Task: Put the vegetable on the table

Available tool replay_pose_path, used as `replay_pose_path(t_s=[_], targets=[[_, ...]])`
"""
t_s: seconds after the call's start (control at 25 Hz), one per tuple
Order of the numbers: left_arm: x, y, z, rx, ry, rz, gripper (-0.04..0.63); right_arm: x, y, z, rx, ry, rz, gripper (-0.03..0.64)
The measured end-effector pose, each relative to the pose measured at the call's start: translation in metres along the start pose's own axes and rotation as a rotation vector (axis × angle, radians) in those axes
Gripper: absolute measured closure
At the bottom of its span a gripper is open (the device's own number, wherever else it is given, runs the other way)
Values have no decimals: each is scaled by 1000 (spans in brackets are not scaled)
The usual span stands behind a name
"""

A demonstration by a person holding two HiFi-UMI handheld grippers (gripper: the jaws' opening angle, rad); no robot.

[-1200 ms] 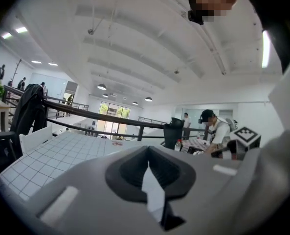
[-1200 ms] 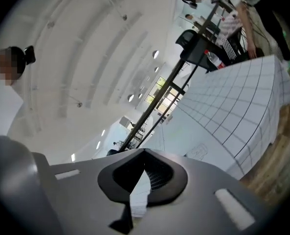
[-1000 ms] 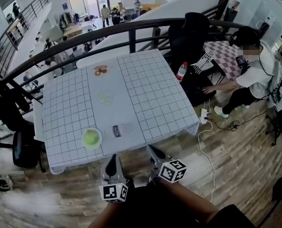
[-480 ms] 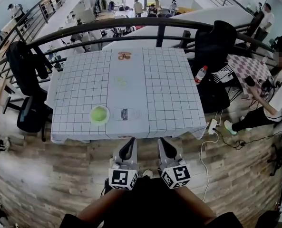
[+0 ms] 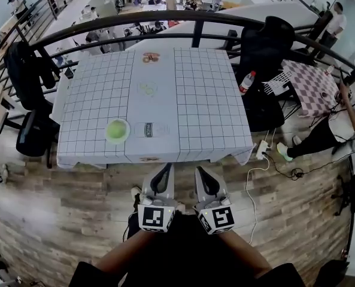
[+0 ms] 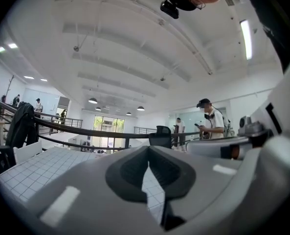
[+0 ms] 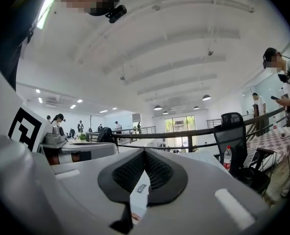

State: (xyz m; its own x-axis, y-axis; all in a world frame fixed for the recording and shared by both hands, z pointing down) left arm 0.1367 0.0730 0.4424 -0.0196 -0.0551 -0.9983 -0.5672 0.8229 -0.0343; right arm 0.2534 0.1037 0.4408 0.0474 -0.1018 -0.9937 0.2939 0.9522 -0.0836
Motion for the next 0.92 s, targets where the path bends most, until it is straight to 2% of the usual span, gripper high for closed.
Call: replay_pose_path(t_s=[0.28, 0.92], targets=[[-4, 4, 12, -12, 3, -44, 589, 8, 10, 4, -23, 13, 11, 620], [3, -4, 21, -4, 7, -7, 589, 4, 27, 16, -73, -2, 15, 621]])
Point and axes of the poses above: the fingertips, and each gripper's own axes: y backward along the fingers, z to its right, x out of its top, the point moved 4 cm from there along y, backward along the fingers
